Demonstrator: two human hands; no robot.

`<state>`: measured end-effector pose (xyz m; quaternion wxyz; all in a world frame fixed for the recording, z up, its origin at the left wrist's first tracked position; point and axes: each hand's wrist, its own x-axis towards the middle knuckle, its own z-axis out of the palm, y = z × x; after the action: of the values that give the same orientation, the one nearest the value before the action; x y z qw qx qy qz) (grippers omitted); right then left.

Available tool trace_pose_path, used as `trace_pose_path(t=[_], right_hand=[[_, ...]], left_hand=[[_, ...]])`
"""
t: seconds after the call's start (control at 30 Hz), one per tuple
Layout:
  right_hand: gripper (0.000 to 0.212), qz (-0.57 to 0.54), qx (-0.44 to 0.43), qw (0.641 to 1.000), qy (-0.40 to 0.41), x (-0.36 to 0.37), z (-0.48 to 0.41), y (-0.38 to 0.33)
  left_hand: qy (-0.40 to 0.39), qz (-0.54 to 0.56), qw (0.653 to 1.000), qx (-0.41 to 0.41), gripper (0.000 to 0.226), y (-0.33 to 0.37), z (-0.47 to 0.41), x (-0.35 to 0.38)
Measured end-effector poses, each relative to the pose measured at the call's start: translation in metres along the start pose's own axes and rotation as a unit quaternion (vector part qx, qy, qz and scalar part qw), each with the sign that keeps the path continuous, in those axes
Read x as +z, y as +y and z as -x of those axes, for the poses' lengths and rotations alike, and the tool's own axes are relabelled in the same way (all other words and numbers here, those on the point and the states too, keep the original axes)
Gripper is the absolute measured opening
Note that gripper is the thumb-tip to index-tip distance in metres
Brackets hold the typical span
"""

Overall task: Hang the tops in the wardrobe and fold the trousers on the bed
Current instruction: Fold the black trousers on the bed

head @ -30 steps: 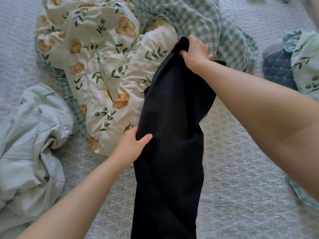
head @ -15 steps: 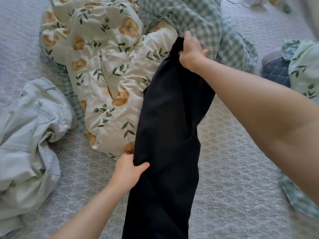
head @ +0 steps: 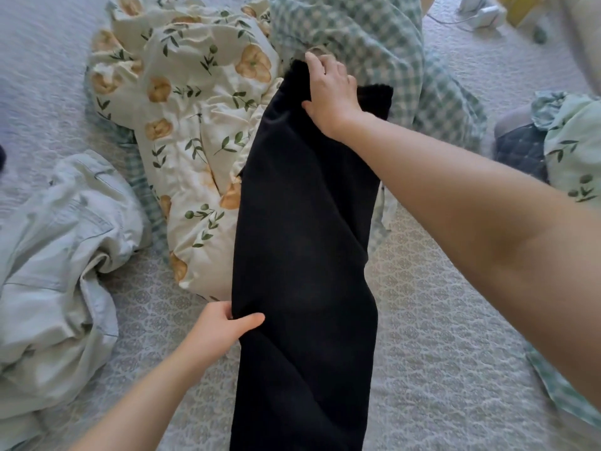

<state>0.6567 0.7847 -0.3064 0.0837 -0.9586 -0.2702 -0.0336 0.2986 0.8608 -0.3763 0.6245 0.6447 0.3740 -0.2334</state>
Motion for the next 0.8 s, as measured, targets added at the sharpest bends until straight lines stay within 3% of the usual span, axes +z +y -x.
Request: trace_pose_path(t=[0.1,0.27,0.37,0.47,0.53,0.6,0.7,0.8], right_hand=[[0.077,0.058,-0.025,0.995,0.072,0.013,0.019,0.006],[0.071,0.108,-0.026,0.991,0.077,0.028,0.057,0.020],[0.063,0.047,-0.002,0.996,0.080,0.025,0.098,0.027],[0.062,-0.066,0.111,0.987,0.096,0.019,0.157,0.036],[0.061,-0.196,0.250,0.946,0.070,0.025,0.192,0.039],[0.061,-0.304,0.352,0.885,-0.011,0.043,0.219,0.044],[0.062,-0.346,0.392,0.843,-0.128,0.066,0.248,0.044],[0.058,-0.401,0.411,0.797,-0.186,0.079,0.259,0.045]], left_hand=[[-0.014,0.017,1.000,-0.003,0.019,-0.004,0.002,0.006],[0.008,0.021,1.000,-0.013,0.021,-0.005,0.000,0.010],[0.037,0.010,0.999,-0.014,0.023,-0.005,0.003,0.014],[0.085,-0.032,0.996,-0.006,0.021,-0.008,0.009,0.017],[0.109,-0.046,0.993,-0.004,0.014,-0.013,0.013,0.019],[0.117,-0.038,0.992,-0.011,0.010,-0.020,0.017,0.024],[0.109,-0.027,0.993,-0.027,0.011,-0.031,0.019,0.031],[0.094,-0.015,0.995,-0.042,0.007,-0.036,0.019,0.032]])
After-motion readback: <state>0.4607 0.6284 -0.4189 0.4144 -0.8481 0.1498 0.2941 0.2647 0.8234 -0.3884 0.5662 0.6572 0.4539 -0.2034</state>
